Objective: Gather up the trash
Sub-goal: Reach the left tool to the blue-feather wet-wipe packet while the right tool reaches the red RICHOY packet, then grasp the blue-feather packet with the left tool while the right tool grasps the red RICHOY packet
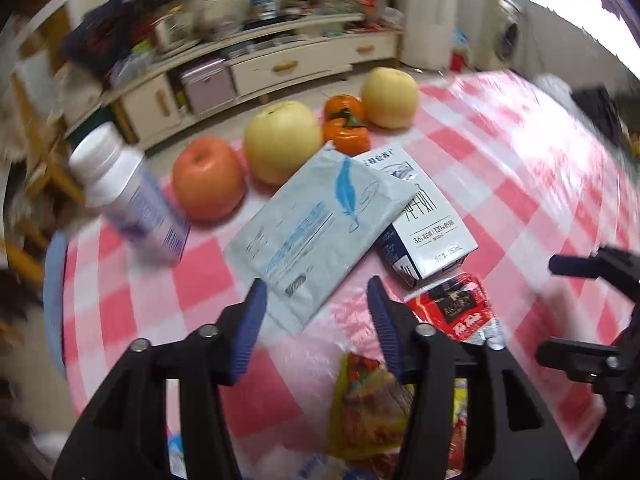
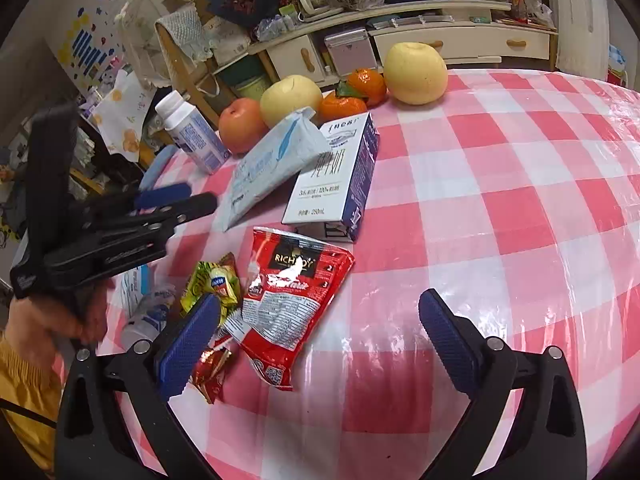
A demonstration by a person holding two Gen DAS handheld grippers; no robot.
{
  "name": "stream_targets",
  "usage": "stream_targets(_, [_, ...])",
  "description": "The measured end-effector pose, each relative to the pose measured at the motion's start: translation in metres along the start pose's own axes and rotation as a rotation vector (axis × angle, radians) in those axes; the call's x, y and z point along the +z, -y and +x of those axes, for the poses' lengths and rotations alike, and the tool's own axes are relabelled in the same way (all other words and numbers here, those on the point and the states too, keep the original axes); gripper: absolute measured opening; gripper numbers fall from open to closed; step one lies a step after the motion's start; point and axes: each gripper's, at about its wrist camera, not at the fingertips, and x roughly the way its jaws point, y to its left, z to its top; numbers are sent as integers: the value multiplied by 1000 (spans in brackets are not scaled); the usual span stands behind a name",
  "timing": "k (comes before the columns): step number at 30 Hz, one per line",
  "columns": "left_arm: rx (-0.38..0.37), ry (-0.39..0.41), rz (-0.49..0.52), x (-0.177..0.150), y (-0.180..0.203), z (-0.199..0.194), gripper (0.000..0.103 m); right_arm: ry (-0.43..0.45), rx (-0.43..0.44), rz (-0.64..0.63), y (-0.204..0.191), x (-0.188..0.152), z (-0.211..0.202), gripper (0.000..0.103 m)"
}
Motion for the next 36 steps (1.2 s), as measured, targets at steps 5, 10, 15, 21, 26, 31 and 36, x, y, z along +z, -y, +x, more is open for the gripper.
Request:
stream_targets(5, [43,-32,146,18,9,35,67,-13,10,-7,-1,-4,0,98])
stream_targets(10, [51,-41,254,31,10,55,82,-28,23,-21,-1,-6,2,98])
stream_targets(15, [72,-71,340,37,12,74,84,-49,45,-21,0,-7,6,98])
stream_targets(21, [12,-44,230,42,-3,86,88,-57,64,-41,-4,-8,8,98])
stream_targets(26, [-19,-11,116,34,-12,85,63,-54,68,-54,-7,-8,13,98])
stream_targets(31, [2,24,20,26,-18,77,42,-22,67,-47,-7,-5,17,96])
stream_targets(36, [1,40,-43,15,-19,64,32,-45,63,-74,-13,-5,30,76])
